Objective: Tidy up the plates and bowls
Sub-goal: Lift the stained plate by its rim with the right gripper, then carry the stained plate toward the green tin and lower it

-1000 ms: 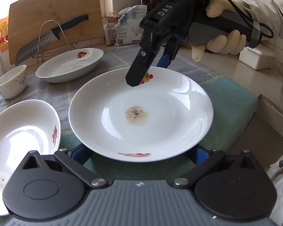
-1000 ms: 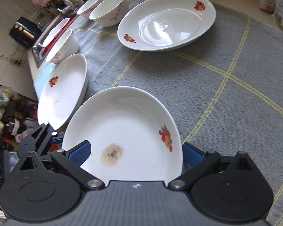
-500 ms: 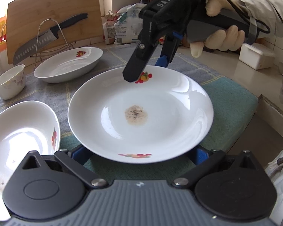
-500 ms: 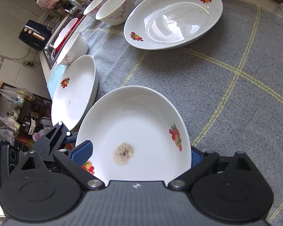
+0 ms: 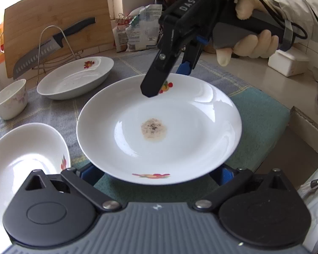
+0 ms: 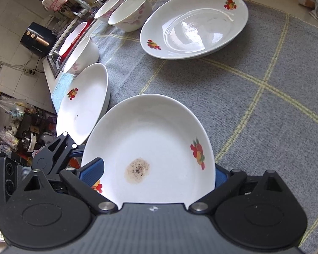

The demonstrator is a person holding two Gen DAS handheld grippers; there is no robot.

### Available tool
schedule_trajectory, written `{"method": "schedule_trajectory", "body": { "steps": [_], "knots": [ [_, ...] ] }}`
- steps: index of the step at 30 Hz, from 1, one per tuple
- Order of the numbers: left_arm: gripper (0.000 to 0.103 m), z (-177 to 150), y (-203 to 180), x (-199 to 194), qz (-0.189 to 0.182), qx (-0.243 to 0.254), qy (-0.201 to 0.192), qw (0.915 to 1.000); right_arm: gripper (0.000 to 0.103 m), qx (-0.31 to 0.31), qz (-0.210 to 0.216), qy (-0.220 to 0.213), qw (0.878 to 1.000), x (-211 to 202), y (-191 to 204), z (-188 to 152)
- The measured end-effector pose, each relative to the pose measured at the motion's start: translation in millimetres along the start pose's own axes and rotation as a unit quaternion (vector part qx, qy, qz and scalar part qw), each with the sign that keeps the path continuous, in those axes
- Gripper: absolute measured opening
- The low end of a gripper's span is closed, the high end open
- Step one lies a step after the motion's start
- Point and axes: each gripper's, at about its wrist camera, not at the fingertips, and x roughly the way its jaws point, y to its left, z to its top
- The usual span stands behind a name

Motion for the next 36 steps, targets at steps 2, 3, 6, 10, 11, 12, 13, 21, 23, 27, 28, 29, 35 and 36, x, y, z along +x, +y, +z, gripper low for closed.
{"method": "schedule_trajectory", "body": {
  "steps": [2, 3, 6, 10, 11, 12, 13, 21, 23, 27, 28, 29, 35, 36],
  "knots": [
    [0.102, 4.1, 0.7, 0.4, -0.003, -0.001, -0.001, 1.0, 0.102, 0.001, -0.001, -0.004, 1.0, -3.2, -1.8, -0.3],
    [0.102, 6.5, 1.0, 1.1, -0.005, -0.002, -0.001, 1.0, 0.102, 0.004, -0.001, -0.007, 1.0, -5.5, -3.2, -0.4],
    [0.102, 14.2, 1.7, 4.3, -0.007, 0.005, -0.002, 1.0, 0.102, 0.008, -0.002, -0.017, 1.0, -13.2, -7.3, -0.6],
    [0.102, 27.1, 2.7, 12.3, -0.013, 0.016, -0.004, 0.9998, 0.102, 0.012, -0.006, -0.028, 1.0, -24.5, -13.6, -1.0],
    [0.102, 30.3, 2.4, 14.4, -0.015, 0.019, -0.005, 0.9997, 0.102, 0.014, -0.007, -0.031, 0.999, -27.6, -15.8, -1.1],
    [0.102, 33.4, 2.5, 16.4, -0.017, 0.021, -0.005, 0.9996, 0.102, 0.016, -0.008, -0.034, 0.999, -30.8, -18.1, -1.3],
    [0.102, 37.4, 3.0, 19.2, -0.021, 0.023, -0.006, 0.9995, 0.102, 0.018, -0.009, -0.038, 0.999, -34.0, -21.1, -1.0],
    [0.102, 64.1, -1.4, 42.4, -0.042, 0.043, -0.009, 0.9981, 0.102, 0.035, -0.026, -0.063, 0.997, -59.7, -45.2, -6.1],
    [0.102, 69.6, -4.2, 48.4, -0.048, 0.046, -0.009, 0.9977, 0.102, 0.039, -0.031, -0.068, 0.996, -65.3, -53.2, -8.1],
    [0.102, 79.0, -9.4, 61.2, -0.058, 0.052, -0.008, 0.9969, 0.102, 0.048, -0.035, -0.075, 0.995, -75.4, -68.3, -11.9],
    [0.102, 81.3, -10.6, 64.1, -0.061, 0.053, -0.009, 0.9967, 0.102, 0.049, -0.037, -0.076, 0.995, -78.1, -71.5, -12.7],
    [0.102, 83.9, -11.3, 67.2, -0.063, 0.054, -0.009, 0.9965, 0.102, 0.051, -0.039, -0.078, 0.995, -80.3, -75.1, -13.5],
    [0.102, 96.9, -12.8, 85.0, -0.072, 0.053, -0.007, 0.996, 0.102, 0.059, -0.045, -0.085, 0.994, -91.5, -94.2, -16.1],
    [0.102, 98.4, -13.0, 87.6, -0.073, 0.054, -0.007, 0.9959, 0.102, 0.061, -0.046, -0.086, 0.993, -92.8, -97.3, -16.0]
  ]
}}
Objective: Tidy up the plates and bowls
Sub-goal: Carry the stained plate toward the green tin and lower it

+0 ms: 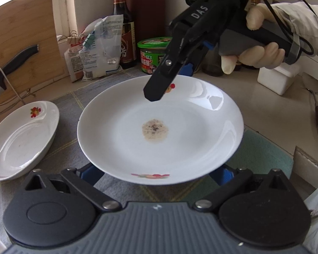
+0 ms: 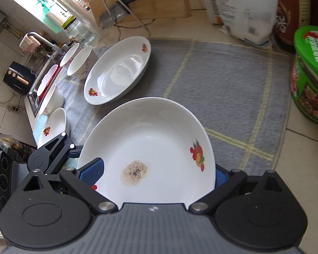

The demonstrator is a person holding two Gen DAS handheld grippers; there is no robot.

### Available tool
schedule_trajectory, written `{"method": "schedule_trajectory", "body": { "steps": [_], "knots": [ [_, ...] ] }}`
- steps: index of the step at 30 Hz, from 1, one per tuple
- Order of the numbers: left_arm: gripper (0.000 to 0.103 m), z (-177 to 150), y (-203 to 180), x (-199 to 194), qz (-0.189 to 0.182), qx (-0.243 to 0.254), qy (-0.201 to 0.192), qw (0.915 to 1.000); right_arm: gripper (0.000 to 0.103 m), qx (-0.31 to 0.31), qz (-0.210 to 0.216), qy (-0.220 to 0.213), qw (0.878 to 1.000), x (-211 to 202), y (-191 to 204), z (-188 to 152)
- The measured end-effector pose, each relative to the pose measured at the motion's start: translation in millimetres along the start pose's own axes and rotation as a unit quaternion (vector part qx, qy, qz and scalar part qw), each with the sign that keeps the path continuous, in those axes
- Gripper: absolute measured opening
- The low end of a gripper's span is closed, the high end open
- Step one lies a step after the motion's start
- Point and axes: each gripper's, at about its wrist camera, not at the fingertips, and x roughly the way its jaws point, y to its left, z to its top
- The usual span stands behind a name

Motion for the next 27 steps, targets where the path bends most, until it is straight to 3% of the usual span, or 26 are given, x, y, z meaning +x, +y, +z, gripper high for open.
{"method": "schedule_trajectory", "body": {
  "steps": [11, 27],
  "knots": [
    [0.102, 7.5, 0.5, 22.7, 0.001, 0.003, 0.003, 1.0, 0.102, 0.013, -0.006, -0.003, 1.0, 1.2, -26.8, 7.6],
    [0.102, 7.2, 2.3, 38.1, 0.016, -0.005, 0.003, 0.9999, 0.102, -0.006, -0.043, -0.013, 0.999, 16.0, -34.1, 8.0]
  ]
}}
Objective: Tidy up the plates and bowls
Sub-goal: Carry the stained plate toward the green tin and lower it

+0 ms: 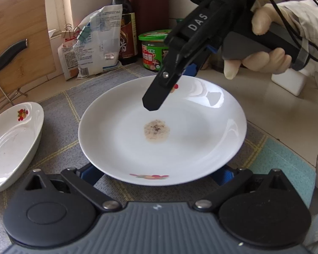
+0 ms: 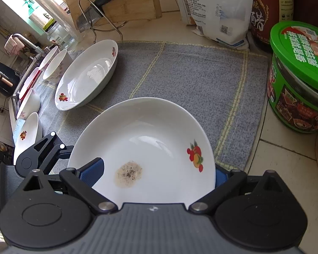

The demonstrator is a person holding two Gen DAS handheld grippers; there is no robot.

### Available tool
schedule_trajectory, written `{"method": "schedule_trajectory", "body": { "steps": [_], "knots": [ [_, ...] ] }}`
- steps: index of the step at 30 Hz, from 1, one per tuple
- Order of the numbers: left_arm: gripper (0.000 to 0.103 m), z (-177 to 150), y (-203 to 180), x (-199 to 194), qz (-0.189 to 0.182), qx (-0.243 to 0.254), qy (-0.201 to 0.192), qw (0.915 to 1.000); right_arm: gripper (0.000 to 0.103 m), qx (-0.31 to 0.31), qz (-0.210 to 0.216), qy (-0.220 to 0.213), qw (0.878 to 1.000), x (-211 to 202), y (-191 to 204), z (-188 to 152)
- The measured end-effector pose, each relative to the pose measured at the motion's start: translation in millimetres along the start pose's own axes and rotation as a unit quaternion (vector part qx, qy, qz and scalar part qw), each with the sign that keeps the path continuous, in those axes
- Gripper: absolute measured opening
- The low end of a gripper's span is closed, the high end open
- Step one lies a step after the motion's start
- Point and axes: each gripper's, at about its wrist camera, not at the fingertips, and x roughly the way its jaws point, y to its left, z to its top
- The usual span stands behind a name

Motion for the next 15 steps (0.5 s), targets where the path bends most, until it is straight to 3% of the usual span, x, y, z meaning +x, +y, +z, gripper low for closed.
{"method": "schedule_trajectory", "body": {
  "steps": [9, 15],
  "knots": [
    [0.103, -1.8, -0.3, 0.7, -0.003, -0.002, -0.005, 1.0, 0.103, -0.002, -0.018, -0.017, 1.0, 0.3, 1.6, -1.4],
    [0.102, -10.8, -1.7, -14.1, -0.012, -0.042, 0.002, 0.999, 0.103, -0.011, -0.071, -0.033, 0.997, -11.9, 5.0, -1.7]
  ]
}}
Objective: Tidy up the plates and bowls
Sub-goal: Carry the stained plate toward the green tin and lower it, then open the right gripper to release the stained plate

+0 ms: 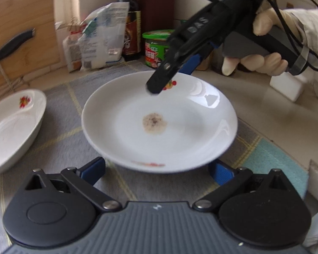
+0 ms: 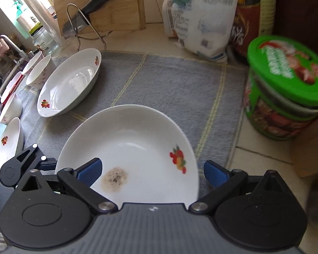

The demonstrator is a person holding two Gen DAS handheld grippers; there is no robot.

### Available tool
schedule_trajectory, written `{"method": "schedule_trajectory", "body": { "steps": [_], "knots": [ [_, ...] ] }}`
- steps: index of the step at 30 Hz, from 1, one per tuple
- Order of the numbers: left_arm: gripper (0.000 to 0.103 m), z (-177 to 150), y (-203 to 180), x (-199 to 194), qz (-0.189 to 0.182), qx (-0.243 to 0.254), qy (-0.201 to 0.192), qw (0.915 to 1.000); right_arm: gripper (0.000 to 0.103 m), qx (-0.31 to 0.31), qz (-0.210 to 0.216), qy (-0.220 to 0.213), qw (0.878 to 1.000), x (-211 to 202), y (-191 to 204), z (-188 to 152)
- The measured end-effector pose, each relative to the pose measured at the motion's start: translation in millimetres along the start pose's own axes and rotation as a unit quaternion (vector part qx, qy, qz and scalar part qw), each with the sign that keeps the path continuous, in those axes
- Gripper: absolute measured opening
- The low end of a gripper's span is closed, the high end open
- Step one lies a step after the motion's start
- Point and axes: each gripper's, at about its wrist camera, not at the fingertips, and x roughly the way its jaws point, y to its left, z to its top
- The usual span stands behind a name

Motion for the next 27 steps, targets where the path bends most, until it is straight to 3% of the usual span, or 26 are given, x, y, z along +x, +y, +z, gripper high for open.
{"method": "schedule_trajectory", "body": {
  "steps": [5, 12, 17, 27],
  "knots": [
    [0.102, -4.6, -6.8, -29.7, 0.005, -0.021, -0.012, 0.9997, 0.103, -0.038, -0.019, -0.037, 0.998, -26.7, 22.5, 4.2],
    [0.102, -8.8, 5.5, -94.9, 0.074, -0.082, -0.07, 0.9914, 0.103, -0.117, -0.041, -0.102, 0.987, -44.1, 90.9, 13.1],
    [0.102, -26.1, 22.7, -137.6, 0.128, -0.102, -0.071, 0.9839, 0.103, -0.117, -0.011, -0.105, 0.988, -29.7, 137.2, 9.7],
    [0.102, -102.8, 65.4, -221.8, 0.163, -0.117, -0.043, 0.9787, 0.103, -0.076, 0.021, -0.081, 0.994, 21.6, 232.1, -20.4]
  ]
}}
